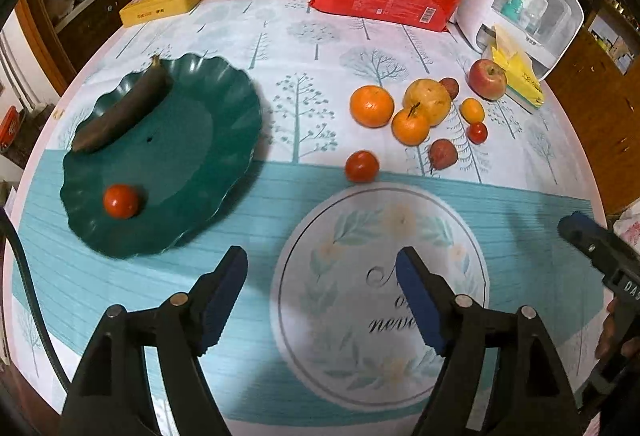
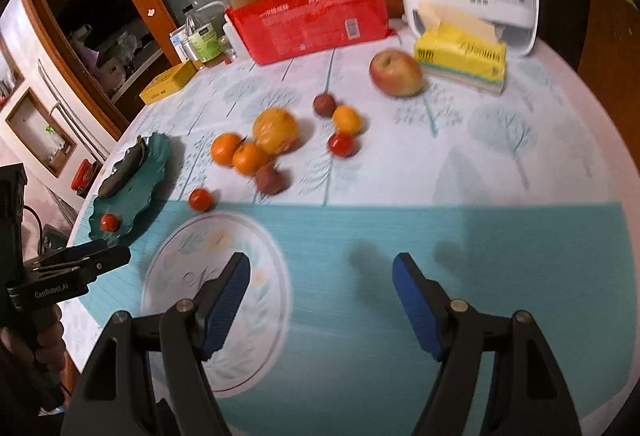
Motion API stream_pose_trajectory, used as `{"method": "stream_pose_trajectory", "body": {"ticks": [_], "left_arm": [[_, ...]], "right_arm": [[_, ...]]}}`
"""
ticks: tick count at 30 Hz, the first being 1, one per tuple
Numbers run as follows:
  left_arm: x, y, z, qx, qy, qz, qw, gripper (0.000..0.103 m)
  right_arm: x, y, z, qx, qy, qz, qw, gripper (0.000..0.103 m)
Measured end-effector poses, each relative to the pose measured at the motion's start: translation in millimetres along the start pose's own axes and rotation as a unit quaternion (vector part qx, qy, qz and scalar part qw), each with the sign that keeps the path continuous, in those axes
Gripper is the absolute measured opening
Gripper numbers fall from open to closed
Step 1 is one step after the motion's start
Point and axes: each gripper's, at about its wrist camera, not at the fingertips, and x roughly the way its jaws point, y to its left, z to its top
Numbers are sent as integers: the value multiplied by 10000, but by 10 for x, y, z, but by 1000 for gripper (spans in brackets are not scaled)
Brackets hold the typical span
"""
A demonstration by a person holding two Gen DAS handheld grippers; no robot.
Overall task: Organize fruits
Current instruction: 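Move the left tool to the cherry tomato beside the oranges, then grasp the cherry tomato with the left tool while the right tool grasps another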
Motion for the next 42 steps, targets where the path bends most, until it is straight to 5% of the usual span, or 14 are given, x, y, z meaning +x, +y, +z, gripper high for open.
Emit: {"method": "stream_pose_trajectory", "body": {"ticks": [15,26,30,33,42], "left_arm": [[296,-380,600,399,-52,322,9987,76],[672,-301,698,125,64,280,9995,76],[849,-309,692,163,146,301,9993,76],[917,-322,684,171,188,282,9993,72],[1016,-353,641,150,253,95,9995,39]], "right_arm": [[310,-141,788,-1117,-452,-188,9925,74],[873,-87,781,-1241,-678,-287,9895,74],[1081,-81,747,-1263,-539,-316,9900,66],[1175,-94,729,-1246,-443,-343,9906,60],[1339,-48,688,-1302,-231,-112,9912,37]]}}
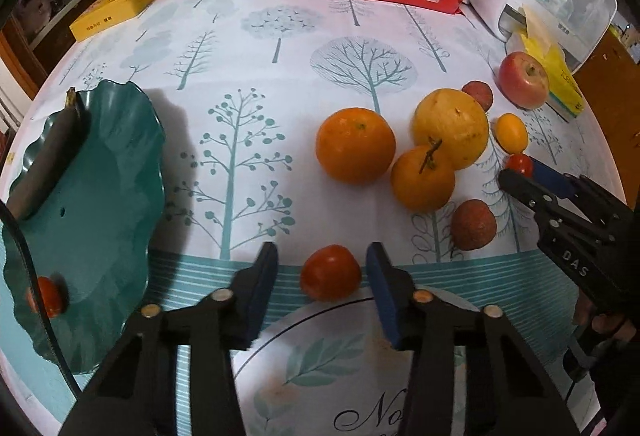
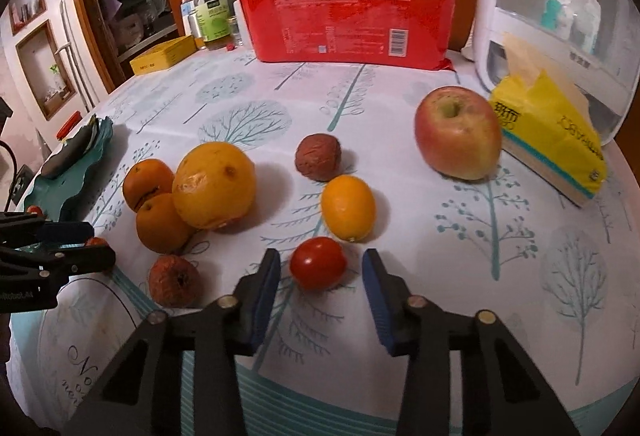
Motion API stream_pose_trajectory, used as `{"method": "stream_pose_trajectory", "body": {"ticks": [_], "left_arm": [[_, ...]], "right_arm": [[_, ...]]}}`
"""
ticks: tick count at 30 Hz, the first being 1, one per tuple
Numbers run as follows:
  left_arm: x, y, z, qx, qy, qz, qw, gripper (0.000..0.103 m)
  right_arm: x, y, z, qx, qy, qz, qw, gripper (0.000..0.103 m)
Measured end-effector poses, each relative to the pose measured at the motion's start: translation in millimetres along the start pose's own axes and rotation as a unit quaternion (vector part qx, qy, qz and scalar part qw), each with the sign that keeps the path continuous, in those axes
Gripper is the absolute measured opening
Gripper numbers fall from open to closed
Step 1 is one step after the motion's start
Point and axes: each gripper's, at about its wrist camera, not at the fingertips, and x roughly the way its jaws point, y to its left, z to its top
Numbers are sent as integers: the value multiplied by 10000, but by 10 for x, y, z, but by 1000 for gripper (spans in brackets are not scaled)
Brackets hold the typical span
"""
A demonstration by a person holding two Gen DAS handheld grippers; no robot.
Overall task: Organize fruits
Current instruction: 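Grasp the cherry tomato with the left tool while the right tool grasps another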
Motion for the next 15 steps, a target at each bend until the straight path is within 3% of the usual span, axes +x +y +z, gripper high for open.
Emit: {"method": "stream_pose_trajectory", "body": {"ticks": [2,15], "left_arm": [[20,-7,-7,5,20,-74,10000,28],[-45,2,-47,9,32,-177,9998,28]], "right_arm": [[11,33,-2,-69,-16,-69,10000,32],[-47,86,-65,101,171,-104,9997,28]]}}
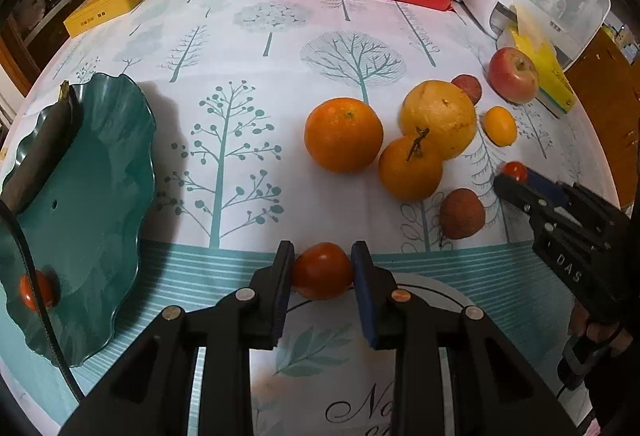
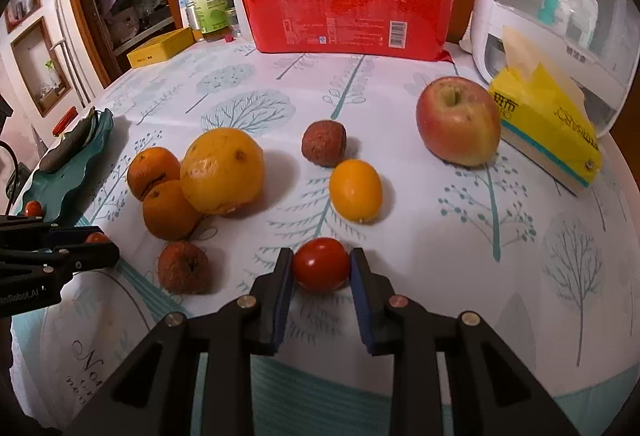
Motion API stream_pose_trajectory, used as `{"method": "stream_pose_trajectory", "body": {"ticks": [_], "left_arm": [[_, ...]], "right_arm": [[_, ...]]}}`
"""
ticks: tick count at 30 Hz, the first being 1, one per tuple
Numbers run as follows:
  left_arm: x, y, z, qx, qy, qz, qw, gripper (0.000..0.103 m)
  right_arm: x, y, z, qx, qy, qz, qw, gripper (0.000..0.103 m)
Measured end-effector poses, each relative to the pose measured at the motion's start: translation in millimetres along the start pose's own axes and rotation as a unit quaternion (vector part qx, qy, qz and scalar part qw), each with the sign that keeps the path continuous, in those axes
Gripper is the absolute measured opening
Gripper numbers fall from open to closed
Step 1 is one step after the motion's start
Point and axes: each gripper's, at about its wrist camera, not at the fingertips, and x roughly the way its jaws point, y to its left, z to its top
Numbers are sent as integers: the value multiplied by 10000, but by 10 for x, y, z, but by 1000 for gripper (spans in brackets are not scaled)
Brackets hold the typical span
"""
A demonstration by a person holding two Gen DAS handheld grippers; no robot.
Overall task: Organize fruits
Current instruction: 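Grasp the cherry tomato with the left tool while the right tool grasps another, then carry both tomatoes to the green plate and open both tools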
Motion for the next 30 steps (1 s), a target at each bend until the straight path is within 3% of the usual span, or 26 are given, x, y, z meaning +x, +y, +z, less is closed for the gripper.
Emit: {"method": "stream_pose_trajectory", "body": {"ticks": [18,30], "left_arm": [[-573,87,-379,-158,-304,-295,9990,28],[-904,371,-936,-231,-240,-231,9992,28]], "right_arm": [[-522,429,-537,4,275,12,9996,28],[-782,1147,-861,-538,453,464,9964,28]]}}
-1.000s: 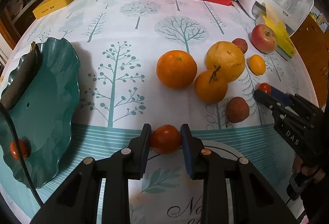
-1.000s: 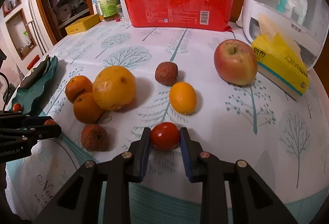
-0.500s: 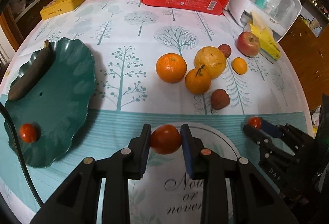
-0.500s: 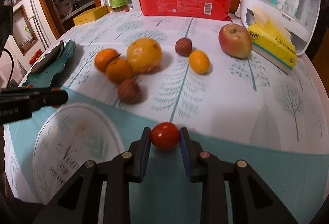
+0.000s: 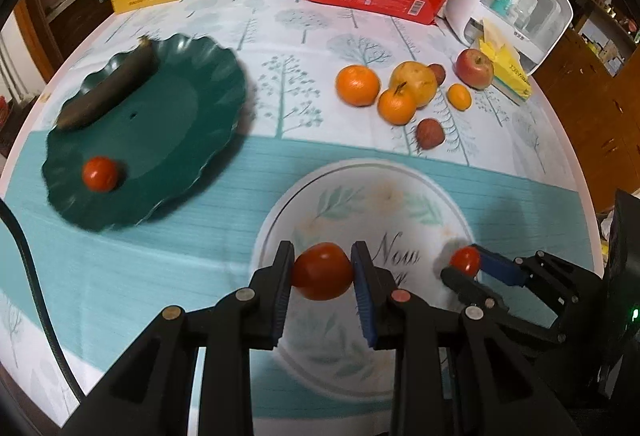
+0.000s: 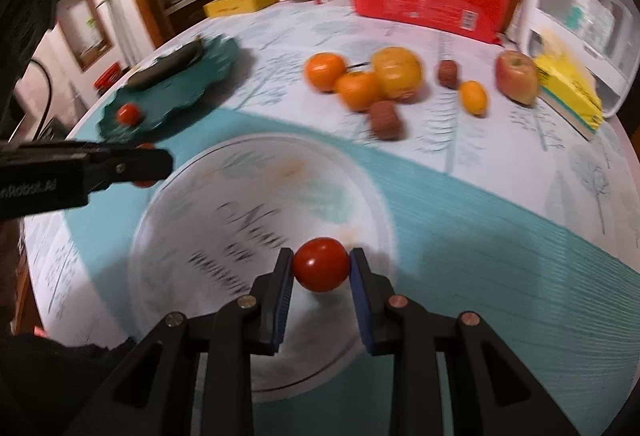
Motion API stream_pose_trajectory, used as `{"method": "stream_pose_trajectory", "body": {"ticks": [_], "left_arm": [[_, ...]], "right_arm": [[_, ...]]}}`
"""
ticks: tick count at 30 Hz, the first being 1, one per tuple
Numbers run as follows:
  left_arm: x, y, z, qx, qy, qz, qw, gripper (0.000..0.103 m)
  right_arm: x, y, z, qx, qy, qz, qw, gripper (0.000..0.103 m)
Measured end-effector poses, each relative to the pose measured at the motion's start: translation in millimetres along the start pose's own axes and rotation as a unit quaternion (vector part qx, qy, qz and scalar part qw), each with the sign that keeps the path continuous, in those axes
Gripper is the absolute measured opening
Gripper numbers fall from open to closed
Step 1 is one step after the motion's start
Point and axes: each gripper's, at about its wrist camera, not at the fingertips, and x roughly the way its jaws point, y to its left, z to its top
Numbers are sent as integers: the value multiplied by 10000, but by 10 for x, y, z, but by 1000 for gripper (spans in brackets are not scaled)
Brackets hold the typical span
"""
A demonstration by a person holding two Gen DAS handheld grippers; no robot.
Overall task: Organize fruits
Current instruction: 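Carry both tomatoes to the green plate and open both tools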
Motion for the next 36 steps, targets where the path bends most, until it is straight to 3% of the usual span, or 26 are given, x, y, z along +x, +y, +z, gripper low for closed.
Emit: {"method": "stream_pose_trajectory", "body": {"ticks": [8,15,36], "left_arm": [[-202,365,-147,-191,-38,70,9998,28],[-358,756,-105,-168,-100,187,9996,28],[-422,2014,355,409,6,165,9990,28]], "right_arm": [[38,423,-80,-106,224,332,9991,28],[64,730,35,-76,126,412,9990,28],[349,1662,797,660,-557,174,9961,28]]}}
